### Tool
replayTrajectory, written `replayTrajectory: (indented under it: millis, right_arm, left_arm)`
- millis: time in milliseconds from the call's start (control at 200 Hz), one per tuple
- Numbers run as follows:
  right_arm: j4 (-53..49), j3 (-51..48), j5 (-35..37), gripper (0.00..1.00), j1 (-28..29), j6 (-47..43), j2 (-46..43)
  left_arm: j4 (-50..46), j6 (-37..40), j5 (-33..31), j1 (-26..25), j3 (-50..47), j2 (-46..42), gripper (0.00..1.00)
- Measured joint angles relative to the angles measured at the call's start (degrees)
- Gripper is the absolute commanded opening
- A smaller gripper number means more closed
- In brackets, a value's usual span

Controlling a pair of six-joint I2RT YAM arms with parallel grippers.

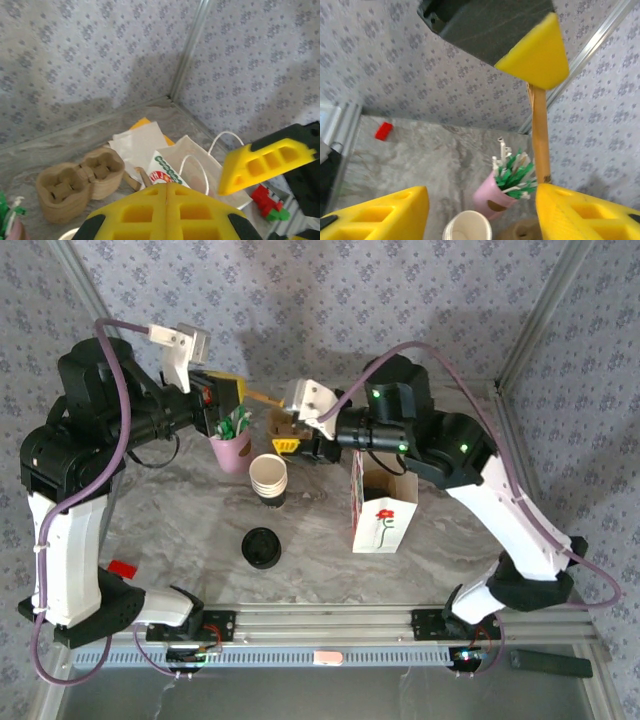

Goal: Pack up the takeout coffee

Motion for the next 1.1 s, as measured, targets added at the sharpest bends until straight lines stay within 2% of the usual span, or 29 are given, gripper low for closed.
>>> replayTrajectory:
  millis: [310,400,625,934,1034,1104]
  right_arm:
    - [4.11,-0.5,7.89,0.56,0.68,-4.04,3.96]
    - [5.95,-0.52,8.66,0.52,0.68,-4.24,4.44]
    - [7.87,-0.52,9.03,0.29,0.81,-3.98,6.21]
    - [7.82,-0.85,9.84,0.04,1.64,-4.13,6.54]
    - [7.89,-1.27,10.54,0.04,1.64,-4.22,6.47]
    - [7.93,-1.77,10.93,0.04,1.81,-4.22,6.27]
  left_arm:
    - [-0.22,-1.01,3.63,0.0,-2.97,-2.89,0.0]
    - [-0.22,-1.01,3.96,0.0,-2.97,-2.99,0.0]
    - [-0.2,-1.03,3.93,0.0,-2.97,-2.82,0.0]
    - [0.2,-2.1,3.37,0.0,-2.93,-1.75,0.0]
    - [0.17,-2.27,2.34,0.0,-2.86,-1.36,0.22]
    - [0.2,-2.75,1.03,0.0,-2.82,-1.14,0.49]
